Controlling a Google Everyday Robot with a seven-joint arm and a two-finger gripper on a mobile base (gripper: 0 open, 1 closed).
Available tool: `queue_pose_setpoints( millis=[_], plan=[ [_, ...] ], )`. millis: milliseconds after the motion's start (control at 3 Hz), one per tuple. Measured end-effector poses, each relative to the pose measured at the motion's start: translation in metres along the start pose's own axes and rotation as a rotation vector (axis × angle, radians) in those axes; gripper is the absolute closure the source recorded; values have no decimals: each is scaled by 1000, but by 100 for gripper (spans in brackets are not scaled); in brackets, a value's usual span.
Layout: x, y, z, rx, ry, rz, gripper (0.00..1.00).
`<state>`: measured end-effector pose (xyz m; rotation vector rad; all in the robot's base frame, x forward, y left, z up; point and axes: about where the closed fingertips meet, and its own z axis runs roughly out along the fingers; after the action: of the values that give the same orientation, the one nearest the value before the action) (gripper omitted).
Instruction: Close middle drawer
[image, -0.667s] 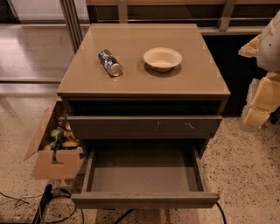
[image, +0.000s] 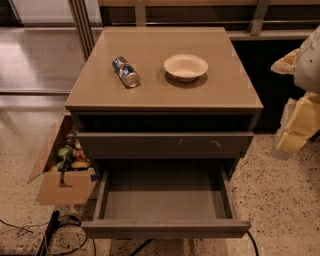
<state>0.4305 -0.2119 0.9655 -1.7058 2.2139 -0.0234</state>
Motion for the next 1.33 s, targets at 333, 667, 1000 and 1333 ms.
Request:
queue_pose_setpoints(
  millis=[333,667,1000,1333],
  plan=[
    [7,36,43,-85,-137,63,17],
    [15,85,95,-123,-300,141,48],
    [26,109,133,-105,-393,181,71],
    [36,122,175,-145,-451,219,94]
  ],
)
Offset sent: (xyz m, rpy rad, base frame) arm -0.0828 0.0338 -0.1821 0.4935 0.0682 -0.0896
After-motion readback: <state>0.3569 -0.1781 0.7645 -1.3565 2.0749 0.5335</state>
